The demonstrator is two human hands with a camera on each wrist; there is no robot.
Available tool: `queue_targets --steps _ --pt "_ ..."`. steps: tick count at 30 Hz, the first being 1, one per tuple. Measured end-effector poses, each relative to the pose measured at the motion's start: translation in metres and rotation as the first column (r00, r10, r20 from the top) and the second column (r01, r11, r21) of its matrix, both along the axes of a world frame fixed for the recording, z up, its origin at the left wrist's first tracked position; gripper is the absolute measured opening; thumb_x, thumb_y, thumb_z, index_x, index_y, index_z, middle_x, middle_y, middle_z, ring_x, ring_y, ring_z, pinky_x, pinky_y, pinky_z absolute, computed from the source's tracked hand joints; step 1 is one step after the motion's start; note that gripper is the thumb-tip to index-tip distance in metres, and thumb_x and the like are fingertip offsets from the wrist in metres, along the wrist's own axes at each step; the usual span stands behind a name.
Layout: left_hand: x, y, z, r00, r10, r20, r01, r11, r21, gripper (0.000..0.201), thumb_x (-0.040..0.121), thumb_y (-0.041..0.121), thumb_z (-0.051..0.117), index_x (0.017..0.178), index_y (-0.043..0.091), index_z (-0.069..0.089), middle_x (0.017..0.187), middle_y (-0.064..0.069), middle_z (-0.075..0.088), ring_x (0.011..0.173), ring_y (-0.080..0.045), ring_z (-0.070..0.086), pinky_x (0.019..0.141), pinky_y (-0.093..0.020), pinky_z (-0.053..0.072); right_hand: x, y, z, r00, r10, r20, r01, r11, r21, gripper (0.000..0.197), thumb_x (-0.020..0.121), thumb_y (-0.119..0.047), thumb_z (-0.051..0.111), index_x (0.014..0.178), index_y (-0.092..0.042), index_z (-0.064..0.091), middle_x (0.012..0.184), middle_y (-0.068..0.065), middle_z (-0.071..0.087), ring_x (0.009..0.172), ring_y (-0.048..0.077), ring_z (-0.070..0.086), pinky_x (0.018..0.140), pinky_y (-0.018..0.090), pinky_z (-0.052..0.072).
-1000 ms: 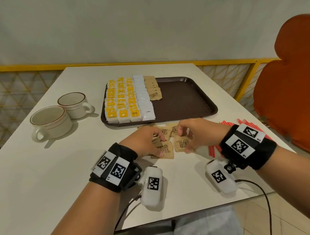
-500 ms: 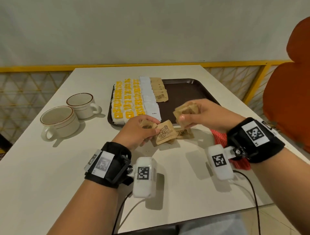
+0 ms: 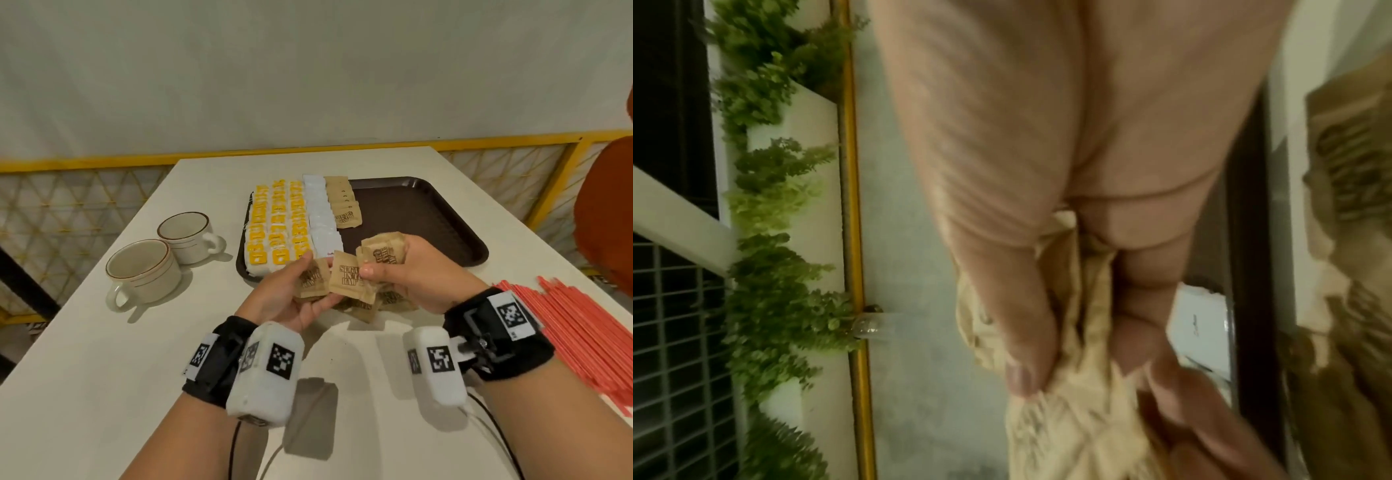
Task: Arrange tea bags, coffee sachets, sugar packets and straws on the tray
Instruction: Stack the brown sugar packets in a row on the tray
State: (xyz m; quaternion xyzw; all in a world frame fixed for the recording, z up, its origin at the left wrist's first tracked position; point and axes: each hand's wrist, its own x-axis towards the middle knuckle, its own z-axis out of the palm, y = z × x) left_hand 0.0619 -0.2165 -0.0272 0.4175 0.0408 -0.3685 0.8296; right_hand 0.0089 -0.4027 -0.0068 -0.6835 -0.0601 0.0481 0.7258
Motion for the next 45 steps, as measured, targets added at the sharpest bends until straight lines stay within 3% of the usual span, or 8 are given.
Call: queue_targets --steps 7,12,18,26,34,40,42,45 --pt "-0.012 -0.008 0.002 0.981 -0.193 -0.003 0.193 0.980 0.055 0.072 0.088 0.063 0.035 0.121 0.002 0.058 0.117 -0.028 0.063 0.109 -0.043 0.060 0.086 -0.045 0.052 0.002 0.014 -0.002 0.978 -0.015 0.207 0.111 0.882 -0.458 0.024 0.078 -0.009 0.076 0.087 -0.029 0.067 0.080 -0.008 0.073 0.077 0.004 0.069 0.063 0.017 0.053" --pt "-0.020 -0.011 0.000 0.979 -0.199 0.041 0.199 0.980 0.012 0.051 0.079 0.034 0.059 0.116 0.000 0.058 0.106 -0.028 0.066 0.089 -0.035 0.069 0.074 -0.035 0.060 0.003 0.019 -0.004 0.958 -0.006 0.285 0.162 0.834 -0.527 0.024 0.085 -0.014 0.070 0.088 -0.036 0.061 0.081 -0.014 0.067 0.077 -0.005 0.064 0.071 0.013 0.049" --pt "-0.018 -0.012 -0.004 0.981 -0.180 0.076 0.177 0.983 0.044 0.038 0.079 0.033 0.060 0.103 0.004 0.066 0.084 -0.015 0.068 0.068 -0.019 0.066 0.058 -0.025 0.056 0.003 0.008 -0.012 0.998 0.057 -0.001 -0.056 0.986 -0.160 0.027 0.096 -0.005 0.050 0.119 -0.015 0.059 0.076 -0.004 0.065 0.065 0.008 0.057 0.062 0.021 0.047" --pt "-0.016 -0.013 -0.002 0.970 -0.210 0.121 0.194 0.972 0.135 0.068 0.071 0.065 0.047 0.100 0.006 0.065 0.074 -0.008 0.065 0.064 -0.015 0.062 0.056 -0.022 0.054 0.006 -0.008 -0.012 0.998 -0.017 -0.054 0.026 0.987 0.162 0.042 0.086 -0.012 0.057 0.125 0.002 0.053 0.104 0.014 0.068 0.076 0.016 0.064 0.057 0.019 0.051" --pt "-0.014 -0.013 -0.003 0.979 -0.111 0.170 0.096 0.991 0.092 0.042 0.072 0.048 0.059 0.097 0.015 0.069 0.082 -0.006 0.068 0.065 -0.011 0.063 0.055 -0.019 0.054 0.008 -0.004 -0.016 0.985 -0.142 -0.099 0.160 0.967 0.200 0.027 0.093 -0.002 0.053 0.119 0.001 0.058 0.106 0.021 0.070 0.076 0.021 0.070 0.058 0.019 0.055" --pt "-0.011 -0.012 -0.011 0.943 0.071 0.326 -0.114 0.987 0.114 0.022 0.083 -0.003 0.062 0.104 0.006 0.064 0.090 -0.011 0.069 0.068 -0.014 0.061 0.048 -0.016 0.047 0.005 -0.006 -0.014 0.990 -0.129 -0.058 0.125 0.990 -0.072 0.026 0.088 -0.010 0.062 0.114 -0.013 0.064 0.107 0.007 0.072 0.090 0.019 0.068 0.070 0.026 0.053" --pt "-0.007 -0.008 -0.013 0.915 0.028 0.402 -0.125 0.968 0.218 0.025 0.084 -0.006 0.063 0.106 0.005 0.064 0.087 -0.012 0.069 0.059 -0.012 0.058 0.045 -0.018 0.044 0.004 -0.008 -0.013 0.992 -0.123 -0.023 0.120 0.987 -0.107 0.023 0.087 -0.012 0.062 0.110 -0.017 0.066 0.107 0.005 0.072 0.097 0.022 0.067 0.079 0.034 0.053" --pt "-0.008 -0.006 -0.013 0.899 -0.094 0.428 -0.041 0.955 0.295 0.021 0.083 -0.006 0.063 0.100 0.007 0.065 0.079 -0.012 0.066 0.055 -0.013 0.053 0.045 -0.019 0.041 0.001 -0.006 -0.011 0.997 -0.076 0.002 0.076 0.985 -0.154 0.017 0.087 -0.006 0.062 0.099 -0.014 0.070 0.095 0.002 0.074 0.082 0.017 0.064 0.067 0.023 0.052"
